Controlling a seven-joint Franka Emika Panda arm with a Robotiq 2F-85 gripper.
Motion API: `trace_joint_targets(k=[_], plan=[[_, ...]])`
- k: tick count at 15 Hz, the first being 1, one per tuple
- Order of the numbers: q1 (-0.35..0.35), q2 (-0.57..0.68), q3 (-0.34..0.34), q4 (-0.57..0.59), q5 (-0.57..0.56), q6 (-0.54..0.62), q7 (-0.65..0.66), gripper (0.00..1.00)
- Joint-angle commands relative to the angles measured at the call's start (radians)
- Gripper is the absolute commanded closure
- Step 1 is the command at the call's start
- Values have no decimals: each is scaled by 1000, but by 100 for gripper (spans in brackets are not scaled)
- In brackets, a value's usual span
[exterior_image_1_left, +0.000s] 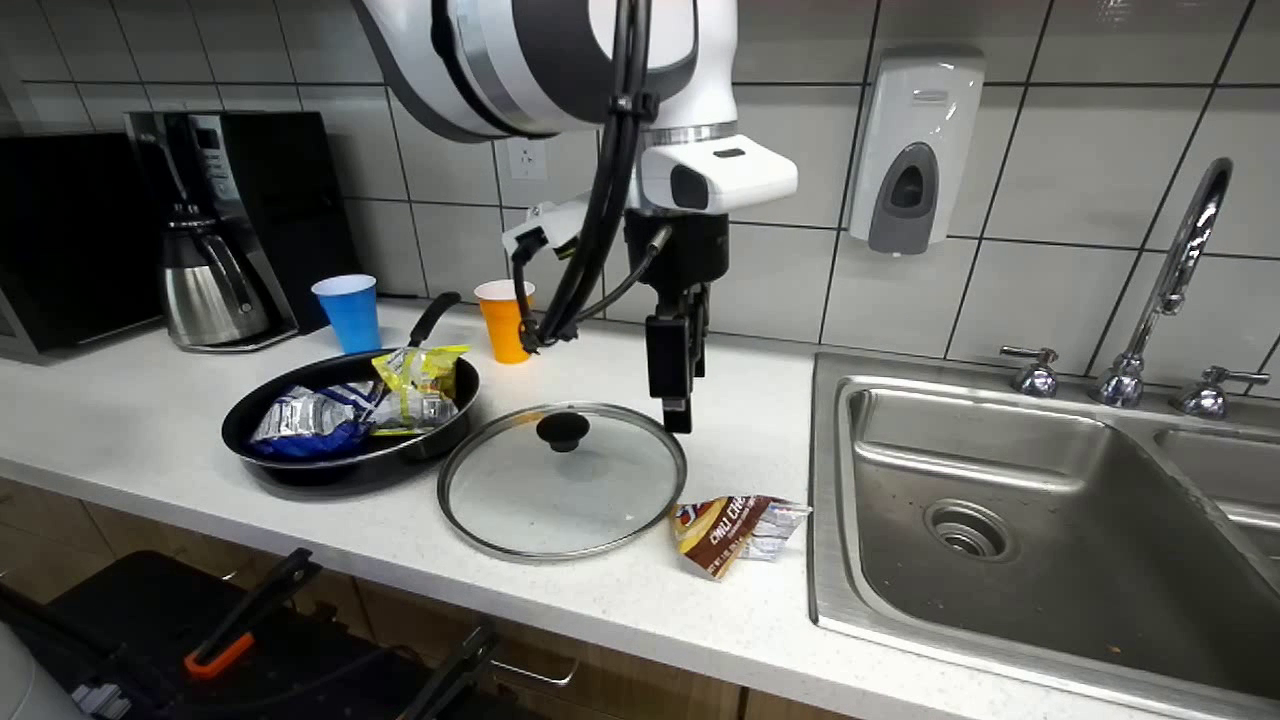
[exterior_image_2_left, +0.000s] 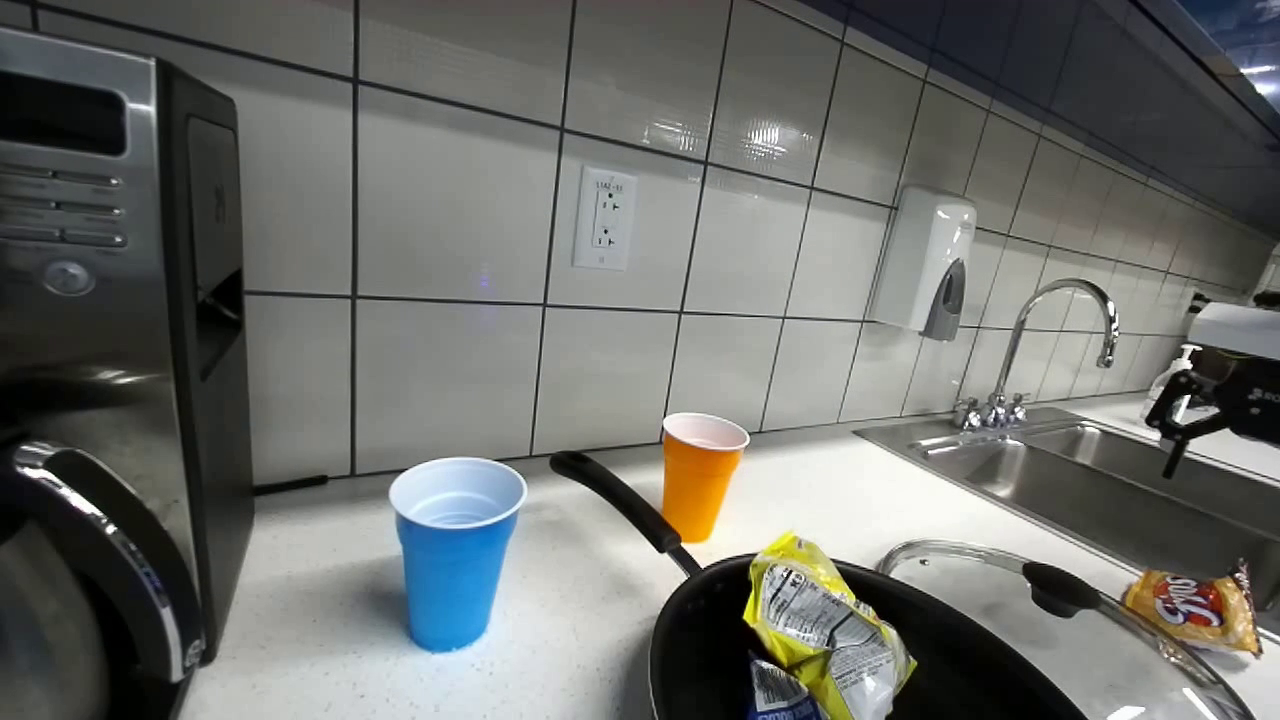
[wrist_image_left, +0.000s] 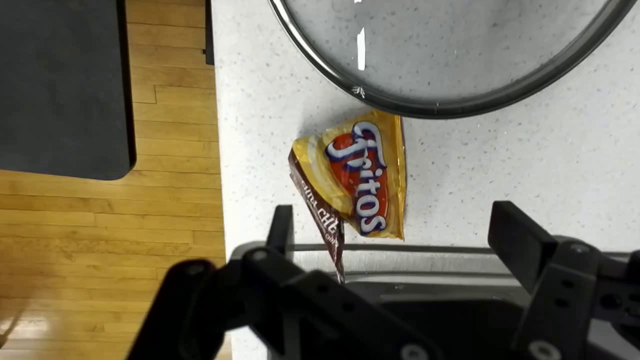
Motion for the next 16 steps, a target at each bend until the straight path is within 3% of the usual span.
trace_joint_targets(k=[1, 16], plan=[[-41, 8, -19, -12, 13, 65, -51, 0], [-42, 240, -88, 101, 79, 123, -140, 0]])
